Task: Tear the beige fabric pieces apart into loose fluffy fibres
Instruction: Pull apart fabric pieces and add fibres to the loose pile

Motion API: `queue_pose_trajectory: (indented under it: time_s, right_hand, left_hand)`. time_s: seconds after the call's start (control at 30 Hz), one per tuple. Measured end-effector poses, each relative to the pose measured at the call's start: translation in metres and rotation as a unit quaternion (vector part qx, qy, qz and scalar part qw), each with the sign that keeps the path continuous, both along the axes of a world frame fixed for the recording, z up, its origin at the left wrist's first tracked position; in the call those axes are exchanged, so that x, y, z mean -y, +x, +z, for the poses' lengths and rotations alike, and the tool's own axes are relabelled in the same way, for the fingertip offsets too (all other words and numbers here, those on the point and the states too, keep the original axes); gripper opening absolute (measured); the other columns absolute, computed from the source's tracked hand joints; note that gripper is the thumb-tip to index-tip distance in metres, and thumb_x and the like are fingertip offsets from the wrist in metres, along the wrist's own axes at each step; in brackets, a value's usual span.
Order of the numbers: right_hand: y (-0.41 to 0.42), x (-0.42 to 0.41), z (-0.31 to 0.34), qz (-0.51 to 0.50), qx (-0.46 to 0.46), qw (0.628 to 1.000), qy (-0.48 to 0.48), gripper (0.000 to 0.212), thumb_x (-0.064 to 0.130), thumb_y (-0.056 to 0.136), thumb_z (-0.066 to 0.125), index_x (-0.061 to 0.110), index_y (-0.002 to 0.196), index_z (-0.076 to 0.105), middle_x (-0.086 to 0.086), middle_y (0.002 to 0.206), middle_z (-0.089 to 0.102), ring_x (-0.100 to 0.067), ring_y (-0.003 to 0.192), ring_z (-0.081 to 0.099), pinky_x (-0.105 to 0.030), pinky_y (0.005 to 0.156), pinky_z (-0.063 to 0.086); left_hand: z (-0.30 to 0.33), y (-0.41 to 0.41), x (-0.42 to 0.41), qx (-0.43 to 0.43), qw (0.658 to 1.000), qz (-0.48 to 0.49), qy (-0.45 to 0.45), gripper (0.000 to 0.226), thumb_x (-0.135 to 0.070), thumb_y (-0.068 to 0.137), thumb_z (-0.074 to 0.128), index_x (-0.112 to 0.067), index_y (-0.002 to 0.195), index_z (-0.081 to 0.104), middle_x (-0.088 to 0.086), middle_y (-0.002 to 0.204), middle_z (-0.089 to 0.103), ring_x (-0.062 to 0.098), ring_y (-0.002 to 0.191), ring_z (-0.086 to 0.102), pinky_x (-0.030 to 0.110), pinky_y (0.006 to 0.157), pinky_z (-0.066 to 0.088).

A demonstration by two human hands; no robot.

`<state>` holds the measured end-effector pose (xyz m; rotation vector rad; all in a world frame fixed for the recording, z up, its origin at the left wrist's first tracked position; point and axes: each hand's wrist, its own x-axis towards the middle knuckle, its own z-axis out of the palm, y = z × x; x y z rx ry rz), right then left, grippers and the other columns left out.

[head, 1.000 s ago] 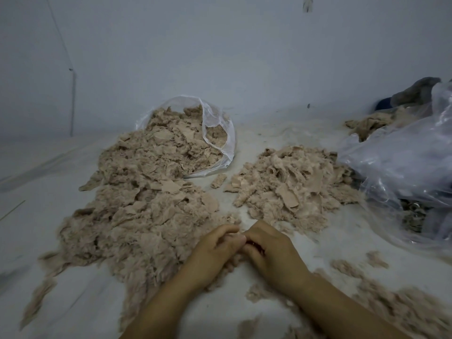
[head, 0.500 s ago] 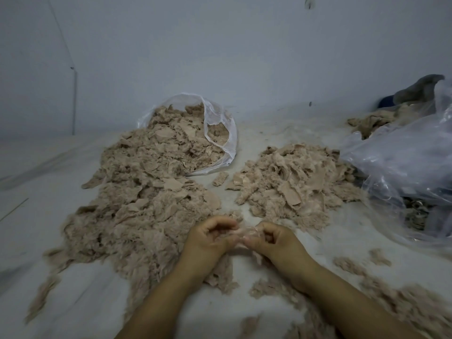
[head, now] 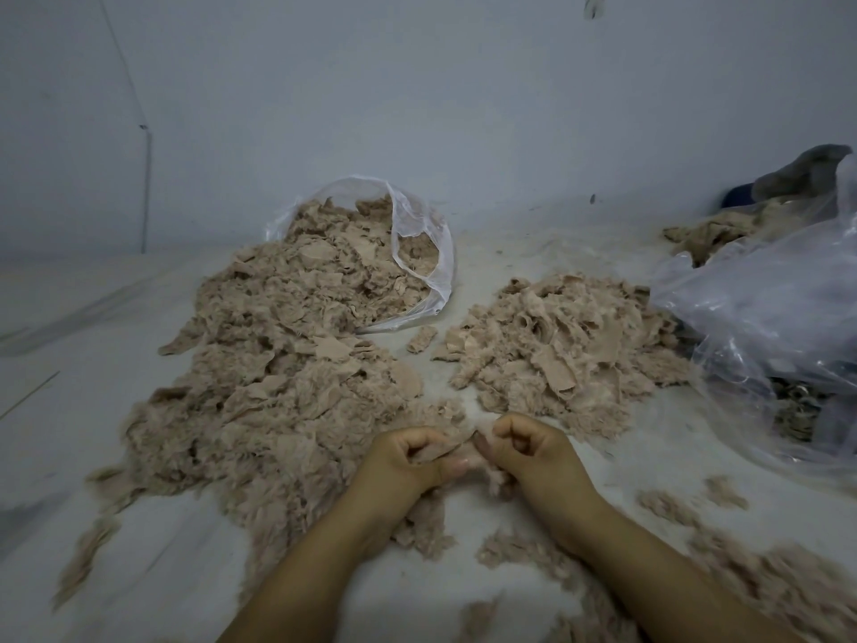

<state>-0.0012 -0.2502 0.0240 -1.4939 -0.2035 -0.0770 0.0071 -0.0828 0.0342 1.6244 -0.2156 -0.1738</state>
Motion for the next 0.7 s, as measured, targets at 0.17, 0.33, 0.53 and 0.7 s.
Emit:
queue_pose_trajectory:
  time_s: [0.17,0.33,0.53,0.7]
  right_hand:
    - [0.000,0.008,0.002,0.064,0.011,0.996,-0.057,0.031,0.011,0.089,0.062,0.019,0.059,0.058,-0.001,0.044,0.052,-0.010,0.040,0.042,-0.021,0.049,0.036]
    - [-0.005,0.020,0.015,0.193,-0.027,0.970,-0.149,0.029,0.022,0.091,0.060,0.019,0.063,0.062,0.010,0.051,0.053,-0.002,0.043,0.043,-0.012,0.047,0.035]
    - [-0.006,0.011,0.013,0.054,0.016,0.976,-0.211,0.032,0.054,0.077,0.066,0.027,0.094,0.061,0.008,0.081,0.066,-0.008,0.073,0.065,-0.019,0.068,0.047]
    - [-0.004,0.002,0.007,0.064,-0.026,0.992,-0.102,0.019,0.016,0.087,0.066,0.010,0.072,0.055,0.006,0.044,0.046,-0.006,0.034,0.035,-0.015,0.036,0.029]
  left_hand:
    - [-0.003,0.007,-0.005,-0.045,0.990,0.013,-0.132,0.010,-0.019,0.071,0.068,-0.012,0.071,0.074,0.008,0.067,0.066,0.015,0.056,0.058,0.022,0.050,0.048]
    - [-0.002,0.014,-0.006,-0.052,0.972,0.099,-0.205,0.017,-0.013,0.085,0.058,-0.007,0.072,0.066,0.008,0.064,0.062,0.010,0.049,0.055,0.020,0.044,0.046]
    - [-0.003,0.001,-0.002,0.038,0.998,0.014,-0.040,0.017,-0.025,0.086,0.064,-0.009,0.091,0.064,0.004,0.060,0.060,0.012,0.050,0.051,0.023,0.047,0.043]
    - [-0.003,-0.003,0.009,0.099,0.993,0.066,0.010,0.029,-0.022,0.096,0.049,-0.008,0.073,0.060,-0.005,0.045,0.047,0.007,0.040,0.039,0.017,0.040,0.033]
